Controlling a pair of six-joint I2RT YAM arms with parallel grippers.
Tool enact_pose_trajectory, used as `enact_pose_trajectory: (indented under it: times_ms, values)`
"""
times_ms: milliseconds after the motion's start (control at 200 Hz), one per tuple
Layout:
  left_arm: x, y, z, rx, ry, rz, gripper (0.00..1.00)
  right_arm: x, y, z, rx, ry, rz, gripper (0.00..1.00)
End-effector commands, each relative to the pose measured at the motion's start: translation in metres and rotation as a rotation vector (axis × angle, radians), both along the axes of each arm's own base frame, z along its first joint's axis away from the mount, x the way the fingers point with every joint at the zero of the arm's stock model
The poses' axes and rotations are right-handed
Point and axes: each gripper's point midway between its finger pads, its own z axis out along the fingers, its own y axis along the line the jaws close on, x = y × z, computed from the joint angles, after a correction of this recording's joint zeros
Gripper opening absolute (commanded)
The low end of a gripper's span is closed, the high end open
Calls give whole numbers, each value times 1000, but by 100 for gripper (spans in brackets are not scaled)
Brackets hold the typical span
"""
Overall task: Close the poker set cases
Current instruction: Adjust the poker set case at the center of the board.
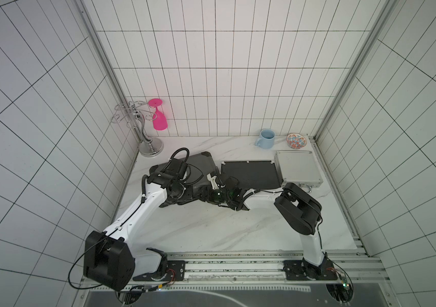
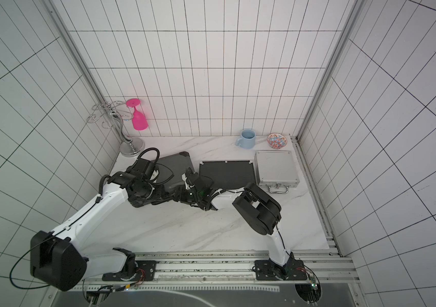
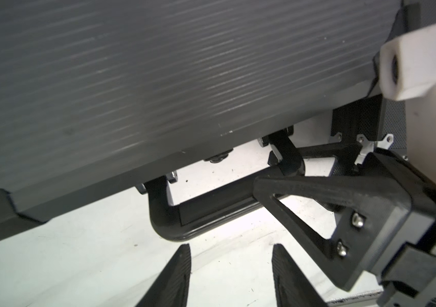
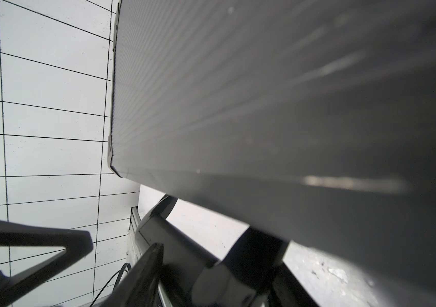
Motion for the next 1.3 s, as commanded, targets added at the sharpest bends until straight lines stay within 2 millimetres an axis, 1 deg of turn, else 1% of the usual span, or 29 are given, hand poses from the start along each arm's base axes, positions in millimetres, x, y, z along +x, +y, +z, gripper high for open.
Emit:
enact_pose_trajectory:
  times_ms: [0, 95, 225, 310, 445, 630, 800, 904, 1044, 1219, 1294]
  values:
    - [-17, -14, -4, -96, 52, -2, 52, 30, 22, 74, 160, -143, 1, 59]
    - [-24, -13, -14, -91, 99, -3, 51, 32, 21, 74, 155, -145, 6, 59]
    - [-30, -14, -19, -105, 116, 2, 52, 35, 18, 76, 162, -147, 0, 59]
    - [-32, -12, -31, -95, 137, 22, 52, 35, 19, 77, 169, -148, 5, 59]
    - [-24, -11, -42, -89, 124, 49, 54, 34, 19, 79, 172, -151, 12, 59]
    - [-7, 5, -51, -23, 76, 110, 57, 34, 20, 83, 169, -163, 25, 59]
    - [11, 22, -65, -7, 50, 181, 57, 32, 20, 85, 169, -167, 36, 60]
    - [21, 24, -64, -12, 22, 198, 57, 31, 19, 90, 165, -176, 40, 62]
    - [30, 27, -58, -6, -6, 204, 58, 30, 11, 100, 151, -196, 26, 64]
    - [33, 29, -66, -14, 12, 208, 57, 32, -3, 117, 140, -231, -6, 65]
    - [35, 30, -66, -15, 5, 211, 57, 31, -11, 126, 130, -257, -21, 65]
